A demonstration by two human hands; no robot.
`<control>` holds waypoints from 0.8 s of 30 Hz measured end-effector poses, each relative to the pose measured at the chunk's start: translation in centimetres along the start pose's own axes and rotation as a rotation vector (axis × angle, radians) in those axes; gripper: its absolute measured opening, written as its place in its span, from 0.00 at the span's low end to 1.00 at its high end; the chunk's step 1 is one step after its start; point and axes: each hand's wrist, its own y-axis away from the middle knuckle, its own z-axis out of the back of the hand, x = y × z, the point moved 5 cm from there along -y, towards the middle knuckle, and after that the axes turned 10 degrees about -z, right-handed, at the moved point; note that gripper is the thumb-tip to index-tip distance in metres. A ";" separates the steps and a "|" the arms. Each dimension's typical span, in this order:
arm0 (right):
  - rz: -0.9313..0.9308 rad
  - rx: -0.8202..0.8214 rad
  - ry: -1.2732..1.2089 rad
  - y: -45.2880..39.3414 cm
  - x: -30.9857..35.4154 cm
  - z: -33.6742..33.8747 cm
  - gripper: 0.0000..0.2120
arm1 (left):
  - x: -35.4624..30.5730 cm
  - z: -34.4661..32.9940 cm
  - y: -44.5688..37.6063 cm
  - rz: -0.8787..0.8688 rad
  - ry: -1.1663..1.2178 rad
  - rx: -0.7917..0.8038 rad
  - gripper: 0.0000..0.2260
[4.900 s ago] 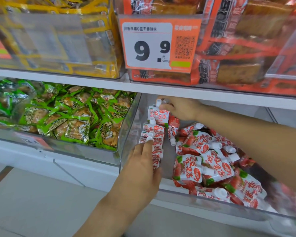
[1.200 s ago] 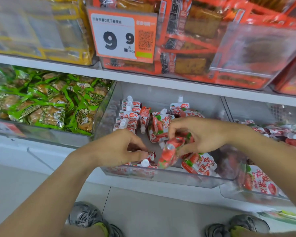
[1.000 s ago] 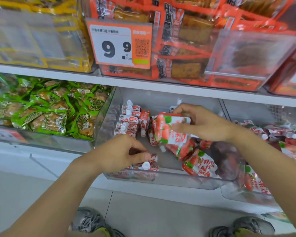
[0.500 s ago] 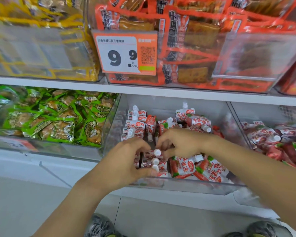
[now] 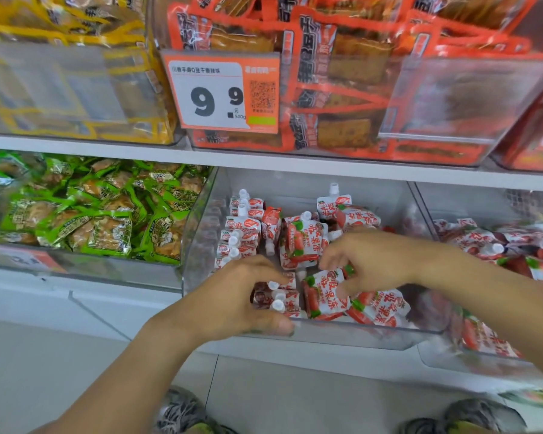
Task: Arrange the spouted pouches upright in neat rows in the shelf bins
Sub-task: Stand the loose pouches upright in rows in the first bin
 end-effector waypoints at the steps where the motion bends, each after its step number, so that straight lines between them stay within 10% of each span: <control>1: -0.009 0.012 0.093 0.0 -0.1 -0.8 0.27 | 0.0 0.1 0.0 -0.003 -0.001 -0.001 0.30; 8: -0.071 -0.095 0.282 0.4 0.1 -2.7 0.33 | 0.0 0.3 0.0 0.024 -0.016 -0.007 0.25; 24: 0.092 -0.458 -0.608 -2.1 2.2 2.9 0.09 | -0.5 0.6 0.3 0.048 -0.013 -0.075 0.19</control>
